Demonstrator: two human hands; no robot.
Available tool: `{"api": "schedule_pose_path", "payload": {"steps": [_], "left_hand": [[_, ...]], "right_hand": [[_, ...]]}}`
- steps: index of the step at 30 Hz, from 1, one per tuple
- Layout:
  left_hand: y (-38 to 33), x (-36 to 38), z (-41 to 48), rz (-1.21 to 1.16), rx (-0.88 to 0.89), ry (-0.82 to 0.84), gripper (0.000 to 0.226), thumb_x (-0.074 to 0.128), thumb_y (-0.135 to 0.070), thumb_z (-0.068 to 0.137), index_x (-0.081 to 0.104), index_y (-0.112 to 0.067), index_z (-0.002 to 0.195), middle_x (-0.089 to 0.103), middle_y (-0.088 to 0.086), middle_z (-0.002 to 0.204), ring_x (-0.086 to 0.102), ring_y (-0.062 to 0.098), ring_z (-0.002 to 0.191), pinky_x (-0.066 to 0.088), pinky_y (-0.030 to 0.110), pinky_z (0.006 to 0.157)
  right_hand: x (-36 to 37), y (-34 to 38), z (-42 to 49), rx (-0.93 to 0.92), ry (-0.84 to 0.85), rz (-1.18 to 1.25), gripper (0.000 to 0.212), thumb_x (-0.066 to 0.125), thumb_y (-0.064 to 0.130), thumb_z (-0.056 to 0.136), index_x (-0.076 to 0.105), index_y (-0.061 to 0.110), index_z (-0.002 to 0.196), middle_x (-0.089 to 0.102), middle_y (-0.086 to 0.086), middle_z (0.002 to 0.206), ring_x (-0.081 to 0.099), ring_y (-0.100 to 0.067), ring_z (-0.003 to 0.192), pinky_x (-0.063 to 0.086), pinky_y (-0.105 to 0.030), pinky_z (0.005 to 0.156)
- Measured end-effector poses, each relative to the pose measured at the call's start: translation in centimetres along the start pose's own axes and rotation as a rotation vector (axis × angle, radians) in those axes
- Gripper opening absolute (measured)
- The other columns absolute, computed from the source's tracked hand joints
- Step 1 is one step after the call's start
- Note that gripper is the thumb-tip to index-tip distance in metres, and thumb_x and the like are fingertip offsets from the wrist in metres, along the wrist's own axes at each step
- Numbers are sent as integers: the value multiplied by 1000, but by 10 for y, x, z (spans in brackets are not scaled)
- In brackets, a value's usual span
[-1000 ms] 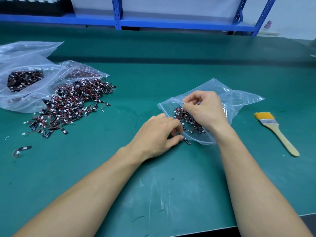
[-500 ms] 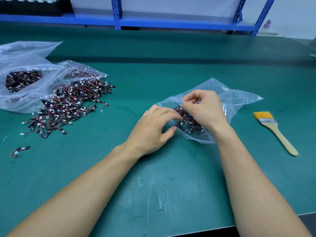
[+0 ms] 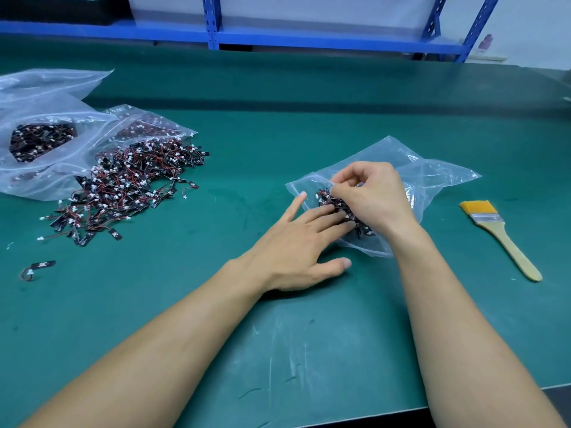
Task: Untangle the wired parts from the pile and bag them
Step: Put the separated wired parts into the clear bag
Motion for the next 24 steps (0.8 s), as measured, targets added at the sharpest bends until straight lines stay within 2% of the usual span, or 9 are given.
{"api": "schedule_pose_path", "payload": {"steps": [2, 4, 6, 8, 9, 12, 16, 20, 24], "left_hand": [[1, 1, 0, -4, -7, 29, 74, 25, -67, 94, 18, -31, 158, 14, -7, 166, -1, 11, 153, -8, 52, 121], [1, 1, -1, -16, -11, 22, 72, 28, -67, 94, 20, -33, 157, 16, -9, 165, 0, 13, 153, -7, 52, 122], [1, -2, -3, -37, -2, -26, 67, 34, -64, 95, 29, -33, 154, 26, -10, 162, 9, 14, 152, -3, 49, 123], [2, -5, -6, -77, 11, -84, 60, 42, -58, 97, 40, -30, 150, 36, -8, 157, 19, 14, 149, 5, 42, 124], [3, -7, -7, -93, 16, -105, 57, 45, -55, 97, 43, -29, 148, 38, -8, 156, 22, 14, 148, 10, 39, 123], [5, -13, -14, -133, 19, -117, 51, 52, -45, 97, 48, -27, 145, 42, -8, 154, 30, 14, 145, 23, 38, 119], [13, -21, -31, -192, 5, -116, 40, 56, -39, 96, 59, -28, 134, 56, -12, 140, 45, 14, 130, 37, 42, 108], [41, -33, -57, -196, -112, -173, 35, 55, -41, 96, 66, -24, 125, 62, -12, 130, 51, 15, 121, 41, 43, 103], [88, -45, -92, -85, -331, -267, 35, 60, -36, 96, 64, -21, 127, 61, -5, 134, 51, 20, 124, 39, 43, 107]], "right_hand": [[0, 1, -1, 0, 11, -4, 10, 70, 13, 74, 72, 22, 70, 63, 15, 56, 52, 3, 48, 41, -10, 46], [0, 2, -3, -3, 34, -26, 5, 74, 19, 76, 71, 22, 72, 64, 14, 58, 53, 3, 49, 42, -13, 48], [-1, 4, -4, -17, 13, -87, 19, 76, 45, 76, 71, 27, 76, 66, 17, 68, 56, 2, 58, 44, -17, 55], [-2, 9, -5, -80, -39, -154, 38, 62, 70, 77, 68, 33, 80, 67, 17, 84, 58, 1, 74, 47, -25, 70], [-2, 14, -7, -156, -39, -178, 42, 52, 73, 81, 67, 34, 80, 65, 17, 89, 56, 0, 80, 45, -28, 77], [9, 24, -14, -344, 143, -283, 62, 24, 66, 93, 67, 21, 91, 66, 10, 93, 54, -17, 96, 42, -38, 90], [21, 18, -19, -300, 368, -443, 78, 9, 66, 93, 67, 15, 105, 66, 5, 87, 43, -20, 103, 40, -45, 96], [21, 14, -20, -273, 416, -534, 63, 11, 75, 85, 54, 31, 73, 56, 11, 70, 44, -21, 99, 38, -43, 88], [18, 11, -19, -223, 350, -624, 59, 28, 78, 85, 58, 29, 72, 59, 15, 66, 50, -19, 90, 33, -35, 71]]}}
Point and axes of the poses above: each hand's wrist, its own z-axis towards the middle knuckle, its own x-axis out of the palm, y = z × x, the point moved 2 cm from there along z, towards the middle knuckle
